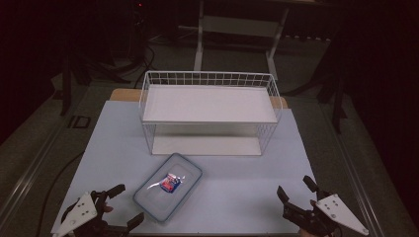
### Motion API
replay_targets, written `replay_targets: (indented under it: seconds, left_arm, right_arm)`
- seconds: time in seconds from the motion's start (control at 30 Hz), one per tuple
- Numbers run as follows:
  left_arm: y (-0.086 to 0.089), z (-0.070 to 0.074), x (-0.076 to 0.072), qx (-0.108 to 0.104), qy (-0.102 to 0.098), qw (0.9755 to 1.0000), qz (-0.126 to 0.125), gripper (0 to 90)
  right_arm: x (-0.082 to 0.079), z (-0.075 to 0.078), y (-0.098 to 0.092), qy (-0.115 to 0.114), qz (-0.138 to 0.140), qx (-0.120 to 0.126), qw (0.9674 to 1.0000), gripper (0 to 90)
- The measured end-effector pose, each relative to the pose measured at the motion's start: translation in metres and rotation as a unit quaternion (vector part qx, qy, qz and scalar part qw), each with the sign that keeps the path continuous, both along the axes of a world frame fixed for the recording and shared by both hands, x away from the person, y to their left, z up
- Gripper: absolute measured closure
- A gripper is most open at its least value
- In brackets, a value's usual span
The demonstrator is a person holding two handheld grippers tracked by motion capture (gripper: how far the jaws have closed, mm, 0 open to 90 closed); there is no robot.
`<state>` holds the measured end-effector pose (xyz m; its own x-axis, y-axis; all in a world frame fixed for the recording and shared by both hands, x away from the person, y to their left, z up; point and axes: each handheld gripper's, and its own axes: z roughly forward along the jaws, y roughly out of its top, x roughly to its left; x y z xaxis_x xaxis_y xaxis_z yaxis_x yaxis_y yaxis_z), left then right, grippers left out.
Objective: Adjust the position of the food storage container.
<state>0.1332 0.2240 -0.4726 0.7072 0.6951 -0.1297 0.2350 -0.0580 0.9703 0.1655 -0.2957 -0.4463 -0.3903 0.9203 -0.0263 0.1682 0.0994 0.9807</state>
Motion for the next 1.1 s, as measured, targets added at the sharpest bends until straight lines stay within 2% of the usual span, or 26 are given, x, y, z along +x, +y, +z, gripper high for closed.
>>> replay_targets:
  seconds: [0.1,0.17,0.27,0.33,0.43,0.5,0.53,0.57,0.6,0.7,0.73,0.9,1.03,1.1]
  left_arm:
    - [-0.001,0.003,0.000,0.003,0.001,1.0000,-0.008,0.5]
    - [-0.003,0.007,0.000,-0.007,0.009,0.9998,-0.019,0.6]
    - [-0.005,0.013,0.001,-0.002,0.009,0.9995,-0.029,1.3]
    - [-0.006,0.018,0.002,-0.009,0.012,0.9993,-0.034,3.0]
    - [-0.006,0.023,0.007,-0.004,0.023,0.9994,-0.026,6.2]
    - [-0.004,0.025,0.009,-0.001,0.024,0.9996,-0.017,16.5]
    - [-0.004,0.026,0.011,-0.001,0.031,0.9993,-0.018,17.8]
    - [-0.004,0.026,0.011,-0.001,0.031,0.9993,-0.018,22.9]
    - [-0.005,0.027,0.015,-0.006,0.045,0.9986,-0.026,29.7]
    - [-0.009,0.029,0.018,0.002,0.054,0.9980,-0.032,40.0]
    - [-0.015,0.030,0.020,0.019,0.055,0.9978,-0.032,42.5]
    - [-0.029,0.027,0.026,0.039,0.079,0.9951,-0.045,60.5]
    - [-0.041,0.019,0.028,0.061,0.095,0.9917,-0.063,77.8]
    - [-0.046,0.015,0.028,0.064,0.102,0.9901,-0.072,83.0]
  right_arm:
    - [-0.001,0.002,0.000,-0.002,0.002,0.002,1.0000,13.2]
    - [-0.001,0.004,0.001,-0.003,0.002,0.000,1.0000,13.2]
    - [-0.002,0.006,0.003,-0.008,0.003,-0.001,1.0000,13.2]
    - [-0.001,0.007,0.003,-0.007,0.005,0.002,1.0000,13.2]
    - [0.001,0.009,0.003,-0.005,0.005,0.009,0.9999,13.2]
    - [0.002,0.009,0.003,-0.005,0.004,0.007,1.0000,13.2]
    - [0.002,0.009,0.003,-0.005,0.002,0.004,1.0000,13.2]
    - [0.003,0.010,0.003,-0.005,0.002,0.002,1.0000,13.2]
    - [0.003,0.010,0.004,-0.005,0.003,0.001,1.0000,13.2]
    - [0.005,0.010,0.004,-0.003,0.004,0.003,1.0000,13.2]
    - [0.005,0.010,0.003,-0.003,0.003,0.003,1.0000,13.2]
    - [0.005,0.009,0.002,-0.002,0.003,0.004,1.0000,13.2]
    - [0.006,0.008,0.002,0.001,0.004,0.002,1.0000,13.3]
    - [0.006,0.008,0.002,0.001,0.004,0.000,1.0000,13.3]
